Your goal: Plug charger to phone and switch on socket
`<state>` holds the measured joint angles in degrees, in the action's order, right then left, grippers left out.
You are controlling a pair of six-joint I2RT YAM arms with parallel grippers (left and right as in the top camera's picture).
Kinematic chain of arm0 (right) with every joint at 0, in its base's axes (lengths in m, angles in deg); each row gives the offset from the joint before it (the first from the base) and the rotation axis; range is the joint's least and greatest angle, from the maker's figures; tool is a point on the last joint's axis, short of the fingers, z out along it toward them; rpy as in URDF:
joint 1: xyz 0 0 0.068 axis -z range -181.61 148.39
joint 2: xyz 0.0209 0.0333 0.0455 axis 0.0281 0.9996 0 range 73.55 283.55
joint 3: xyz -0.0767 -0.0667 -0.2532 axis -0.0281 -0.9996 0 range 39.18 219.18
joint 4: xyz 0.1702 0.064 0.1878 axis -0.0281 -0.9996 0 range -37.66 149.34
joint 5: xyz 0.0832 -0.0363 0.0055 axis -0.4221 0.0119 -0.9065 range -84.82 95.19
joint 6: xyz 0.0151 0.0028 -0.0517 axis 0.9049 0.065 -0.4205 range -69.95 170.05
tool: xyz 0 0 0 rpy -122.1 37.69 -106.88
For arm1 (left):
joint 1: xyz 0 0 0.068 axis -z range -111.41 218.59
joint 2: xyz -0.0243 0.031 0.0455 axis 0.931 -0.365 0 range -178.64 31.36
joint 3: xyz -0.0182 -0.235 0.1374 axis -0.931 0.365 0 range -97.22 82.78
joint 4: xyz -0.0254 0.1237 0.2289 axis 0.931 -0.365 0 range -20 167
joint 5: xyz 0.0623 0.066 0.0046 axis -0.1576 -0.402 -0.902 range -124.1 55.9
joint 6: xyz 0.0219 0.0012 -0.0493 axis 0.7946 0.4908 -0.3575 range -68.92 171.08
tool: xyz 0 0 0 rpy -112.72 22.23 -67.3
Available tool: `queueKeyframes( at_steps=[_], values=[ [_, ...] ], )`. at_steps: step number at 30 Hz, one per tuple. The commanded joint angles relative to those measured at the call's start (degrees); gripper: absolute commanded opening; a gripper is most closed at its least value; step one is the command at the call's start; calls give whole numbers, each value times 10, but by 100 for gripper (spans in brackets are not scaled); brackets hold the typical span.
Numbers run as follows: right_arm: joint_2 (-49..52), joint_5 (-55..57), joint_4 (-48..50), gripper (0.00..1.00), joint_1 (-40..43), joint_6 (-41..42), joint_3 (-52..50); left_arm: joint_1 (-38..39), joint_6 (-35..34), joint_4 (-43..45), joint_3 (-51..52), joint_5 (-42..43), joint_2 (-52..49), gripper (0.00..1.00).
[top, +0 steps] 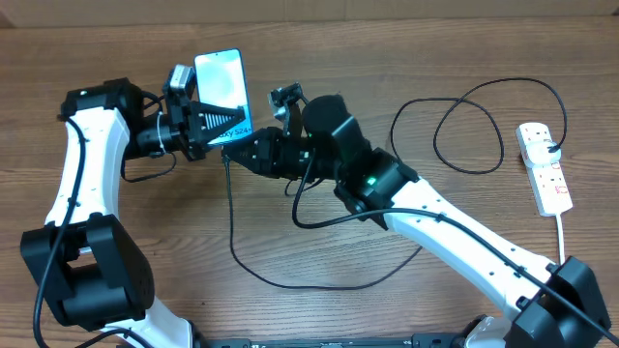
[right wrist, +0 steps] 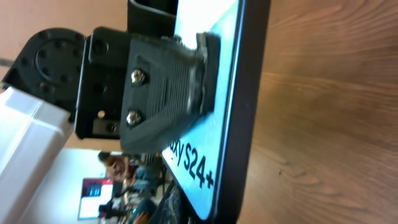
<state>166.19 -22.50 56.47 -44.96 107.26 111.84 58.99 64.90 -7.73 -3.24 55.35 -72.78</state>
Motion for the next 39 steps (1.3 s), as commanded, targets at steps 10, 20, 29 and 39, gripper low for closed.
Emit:
queueKeyframes(
  at_steps=[10,20,29,39],
  values=[
    [7,83,-55,4,33,-98,16,38,6,55,2,-14,18,4],
    [7,55,-256,4,34,-229,16,35,-12,177,2,-127,18,4],
    [7,229,-473,4,37,-271,16,50,-123,217,2,-442,17,4],
    [7,322,-563,4,37,-273,16,155,-295,203,2,-765,7,4]
  ],
)
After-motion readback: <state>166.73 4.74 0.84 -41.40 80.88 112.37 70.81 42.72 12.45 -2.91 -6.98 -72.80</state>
